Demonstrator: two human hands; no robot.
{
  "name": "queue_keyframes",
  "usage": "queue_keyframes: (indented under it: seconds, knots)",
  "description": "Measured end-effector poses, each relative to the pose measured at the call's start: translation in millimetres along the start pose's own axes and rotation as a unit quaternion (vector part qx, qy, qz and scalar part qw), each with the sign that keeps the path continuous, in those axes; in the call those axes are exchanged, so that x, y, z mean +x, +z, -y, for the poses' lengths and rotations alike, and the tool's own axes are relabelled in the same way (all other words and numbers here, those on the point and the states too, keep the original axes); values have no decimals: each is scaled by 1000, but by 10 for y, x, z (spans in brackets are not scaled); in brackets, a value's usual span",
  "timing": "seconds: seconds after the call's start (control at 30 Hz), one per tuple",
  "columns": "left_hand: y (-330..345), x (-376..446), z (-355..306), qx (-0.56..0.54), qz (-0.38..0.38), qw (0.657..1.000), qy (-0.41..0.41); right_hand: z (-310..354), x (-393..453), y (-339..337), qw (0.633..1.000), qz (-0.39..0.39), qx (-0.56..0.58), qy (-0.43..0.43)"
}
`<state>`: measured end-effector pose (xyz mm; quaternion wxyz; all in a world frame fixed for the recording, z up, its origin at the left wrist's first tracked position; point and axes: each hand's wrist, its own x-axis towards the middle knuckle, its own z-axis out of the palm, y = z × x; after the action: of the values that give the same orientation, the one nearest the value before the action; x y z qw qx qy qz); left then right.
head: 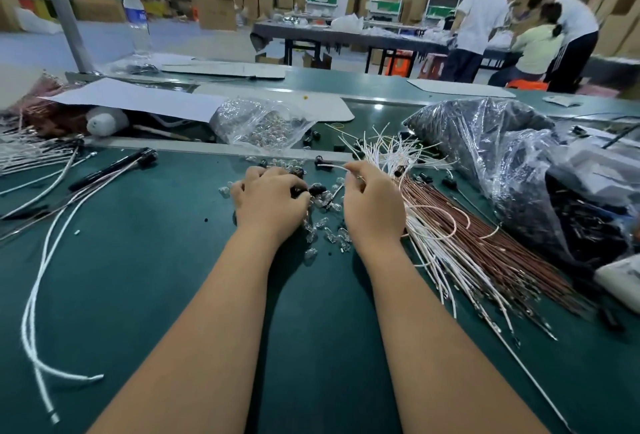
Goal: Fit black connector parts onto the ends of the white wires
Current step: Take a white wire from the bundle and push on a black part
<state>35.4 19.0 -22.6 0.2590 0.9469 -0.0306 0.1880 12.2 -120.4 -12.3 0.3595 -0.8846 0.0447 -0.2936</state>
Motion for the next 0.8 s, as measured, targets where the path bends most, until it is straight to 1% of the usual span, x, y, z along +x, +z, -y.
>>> queue_keyframes:
  seconds: [0.1,0.17,0.23,0.33,0.43,0.5,0.53,0.57,0.63,0.7,0.8]
  knots:
    - [-26,0,-16,16,18,999,-38,12,20,16,1000,5,7,8]
    - [-42,14,-24,25,42,997,-66,27,19,28,1000,-1,20,-3]
    - [-43,36,-24,14,52,995,-82,46,14,40,999,0,31,-12]
    - [-36,50,-16,-19,26,996,-86,68,7,54,999,3,48,-17]
    - [-30,42,-44,-39,-5,997,-62,74,16,43,997,-11,79,-16]
    - [-37,30,-56,-71,-54,996,-26,86,16,46,996,-22,86,-22]
    - [-44,27,-56,-115,-81,990,-9,97,13,53,995,-27,87,-27]
    - [-54,23,-59,-176,-97,980,1,110,7,58,995,-28,91,-31]
    - [-87,16,-66,-300,-97,949,1,128,-19,67,993,-23,106,-37]
    - [-118,6,-65,-396,-91,914,-22,140,-46,68,991,-12,128,-42]
    - [-161,4,-70,-519,-79,848,-72,140,-75,59,987,-5,152,-53]
